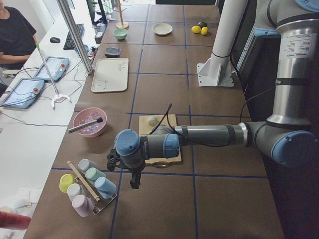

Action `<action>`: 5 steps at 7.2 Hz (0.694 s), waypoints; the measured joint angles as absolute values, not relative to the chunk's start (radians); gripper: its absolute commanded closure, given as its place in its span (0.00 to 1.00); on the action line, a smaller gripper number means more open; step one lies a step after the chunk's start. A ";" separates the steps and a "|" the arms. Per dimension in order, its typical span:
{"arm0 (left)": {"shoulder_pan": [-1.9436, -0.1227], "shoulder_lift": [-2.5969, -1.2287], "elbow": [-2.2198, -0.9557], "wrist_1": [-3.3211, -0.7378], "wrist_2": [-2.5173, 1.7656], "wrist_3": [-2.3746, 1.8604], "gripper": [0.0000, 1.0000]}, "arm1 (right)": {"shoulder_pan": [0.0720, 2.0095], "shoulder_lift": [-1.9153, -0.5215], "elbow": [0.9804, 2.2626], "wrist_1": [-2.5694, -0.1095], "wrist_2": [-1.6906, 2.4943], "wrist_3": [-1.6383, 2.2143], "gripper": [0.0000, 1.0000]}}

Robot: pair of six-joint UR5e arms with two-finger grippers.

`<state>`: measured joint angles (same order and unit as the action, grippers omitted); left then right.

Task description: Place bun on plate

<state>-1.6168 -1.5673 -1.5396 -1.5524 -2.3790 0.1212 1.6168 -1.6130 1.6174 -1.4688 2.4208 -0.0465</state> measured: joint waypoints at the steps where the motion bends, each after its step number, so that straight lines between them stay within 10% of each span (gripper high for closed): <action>1: -1.617 -1.566 -1.541 -1.555 -2.379 0.121 0.00 | 1.617 -1.610 1.618 -1.469 2.411 -0.047 0.00; 5: -1.617 -1.566 -1.550 -1.560 -2.381 0.121 0.00 | 1.517 -1.661 1.618 -1.317 2.376 0.197 0.00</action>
<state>-1.6168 -1.5661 -1.5498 -1.5599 -2.3810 0.1212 1.5175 -1.6609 1.6183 -1.3166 2.3763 0.1971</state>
